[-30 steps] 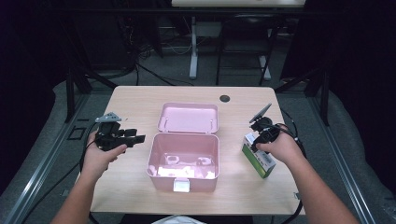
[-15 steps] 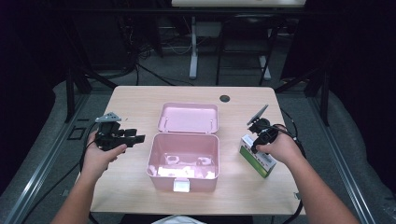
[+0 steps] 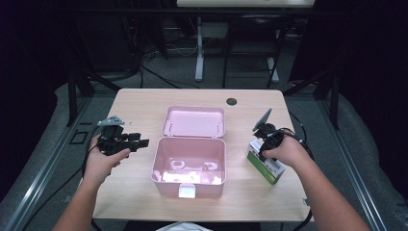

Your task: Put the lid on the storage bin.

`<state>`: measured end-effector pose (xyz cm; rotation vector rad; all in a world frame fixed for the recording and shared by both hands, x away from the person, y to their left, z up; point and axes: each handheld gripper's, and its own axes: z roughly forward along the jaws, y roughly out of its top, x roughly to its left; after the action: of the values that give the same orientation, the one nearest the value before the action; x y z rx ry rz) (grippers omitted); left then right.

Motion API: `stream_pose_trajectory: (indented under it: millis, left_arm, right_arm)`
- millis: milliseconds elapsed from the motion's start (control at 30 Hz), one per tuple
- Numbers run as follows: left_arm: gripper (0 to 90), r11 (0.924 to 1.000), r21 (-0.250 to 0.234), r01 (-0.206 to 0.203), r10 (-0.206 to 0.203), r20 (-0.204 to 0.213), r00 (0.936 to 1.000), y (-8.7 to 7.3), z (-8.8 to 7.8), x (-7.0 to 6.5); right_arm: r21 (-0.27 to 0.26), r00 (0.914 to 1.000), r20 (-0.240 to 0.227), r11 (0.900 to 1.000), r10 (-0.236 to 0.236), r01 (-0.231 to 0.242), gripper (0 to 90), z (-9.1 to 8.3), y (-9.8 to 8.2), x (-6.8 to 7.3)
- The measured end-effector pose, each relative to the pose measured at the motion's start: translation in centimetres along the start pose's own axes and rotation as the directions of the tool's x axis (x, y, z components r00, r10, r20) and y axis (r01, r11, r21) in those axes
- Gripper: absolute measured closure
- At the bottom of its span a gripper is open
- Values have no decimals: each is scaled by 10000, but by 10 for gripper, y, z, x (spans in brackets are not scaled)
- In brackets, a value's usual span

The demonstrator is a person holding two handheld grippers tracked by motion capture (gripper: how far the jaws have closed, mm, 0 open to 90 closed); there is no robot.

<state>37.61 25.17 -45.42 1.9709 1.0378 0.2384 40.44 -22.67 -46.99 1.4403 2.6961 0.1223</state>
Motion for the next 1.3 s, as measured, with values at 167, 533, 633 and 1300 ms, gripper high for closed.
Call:
stream_pose_trajectory:
  millis: [167, 533, 633, 1300]
  left_arm:
    - [473, 10000, 9, 9, -9, -2, 10000, 0, 1, 0]
    - [473, 10000, -1, 41, -41, -10, 10000, 0, 0, 0]
    - [473, 10000, -35, 45, -46, -22, 10000, 0, 0, 0]
    - [475, 10000, -71, 53, -54, -41, 10000, 0, -2, 2]
  right_arm:
    - [166, 10000, 16, 9999, 2, -2, 580, 9, -1, 0]
    - [235, 10000, -39, 9997, -6, 7, 614, 10, -1, -1]
    - [174, 9998, -177, 9998, -2, 5, 615, 8, -1, -1]
    - [-262, 9992, -9, 9989, -392, 392, 616, -36, 10, 13]
